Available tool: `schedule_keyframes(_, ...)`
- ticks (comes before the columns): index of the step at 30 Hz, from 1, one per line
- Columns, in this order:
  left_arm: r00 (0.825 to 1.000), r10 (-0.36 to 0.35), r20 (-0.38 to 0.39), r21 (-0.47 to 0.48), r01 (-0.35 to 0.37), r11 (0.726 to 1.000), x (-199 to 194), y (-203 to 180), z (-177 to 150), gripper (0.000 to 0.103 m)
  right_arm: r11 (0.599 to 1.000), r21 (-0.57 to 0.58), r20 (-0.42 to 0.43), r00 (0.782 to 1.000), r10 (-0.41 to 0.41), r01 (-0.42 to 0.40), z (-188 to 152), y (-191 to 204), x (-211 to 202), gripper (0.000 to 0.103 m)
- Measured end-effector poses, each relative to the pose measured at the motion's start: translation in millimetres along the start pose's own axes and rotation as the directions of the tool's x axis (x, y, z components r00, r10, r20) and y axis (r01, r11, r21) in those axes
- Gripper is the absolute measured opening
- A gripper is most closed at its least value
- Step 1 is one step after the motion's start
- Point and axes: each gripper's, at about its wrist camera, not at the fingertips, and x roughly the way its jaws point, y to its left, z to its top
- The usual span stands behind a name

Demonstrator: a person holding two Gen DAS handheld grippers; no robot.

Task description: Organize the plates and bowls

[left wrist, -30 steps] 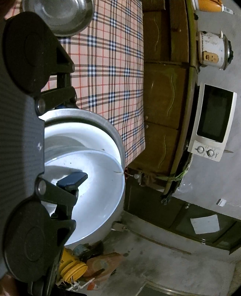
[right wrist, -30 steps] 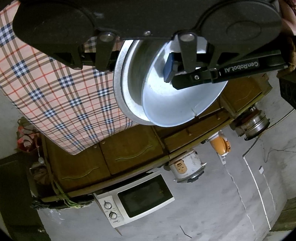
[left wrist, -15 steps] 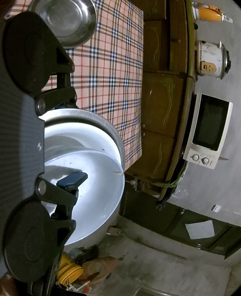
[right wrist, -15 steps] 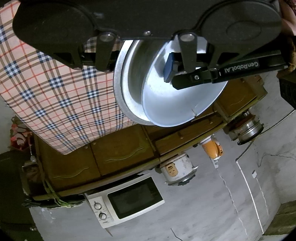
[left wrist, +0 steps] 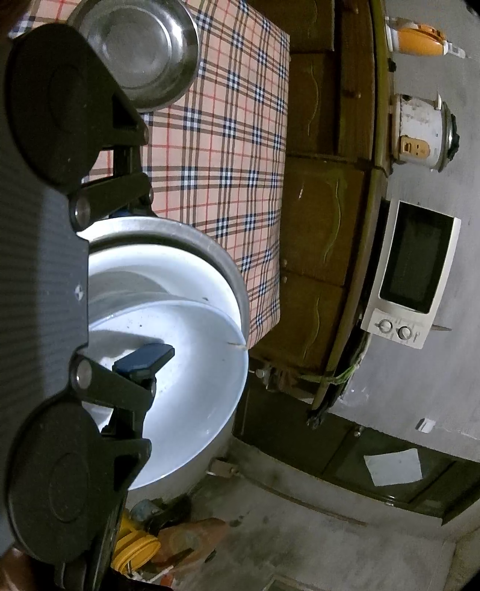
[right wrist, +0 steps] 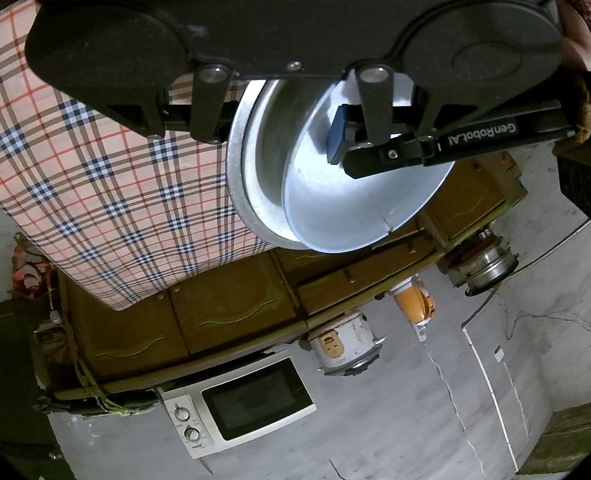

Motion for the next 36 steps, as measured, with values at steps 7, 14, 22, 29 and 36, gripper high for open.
schedule_keyframes(7, 1.0, 0.019, 0.0, -0.011, -0.019, 1.0, -4, 5, -2, 0.061, 1.0, -0.005, -0.013, 1.0, 0.017, -0.017, -2, 4, 6, 0.054)
schedule_keyframes(14, 0.999, 0.042, 0.004, -0.029, -0.042, 0.999, -6, 14, -2, 0.062, 0.999, -0.017, -0.028, 0.999, 0.037, -0.038, -4, 11, 14, 0.054)
schedule_keyframes(22, 0.998, 0.061, 0.007, -0.043, -0.061, 0.997, -11, 22, -2, 0.062, 0.998, -0.025, -0.042, 0.998, 0.055, -0.056, -6, 20, 21, 0.054)
schedule_keyframes(29, 0.997, 0.071, 0.011, -0.051, -0.07, 0.996, -13, 28, -1, 0.062, 0.997, -0.039, -0.049, 0.997, 0.066, -0.068, -7, 26, 27, 0.054)
schedule_keyframes(36, 0.996, 0.084, 0.018, -0.067, -0.082, 0.994, -16, 37, -2, 0.062, 0.995, -0.059, -0.052, 0.996, 0.075, -0.078, -7, 33, 35, 0.055)
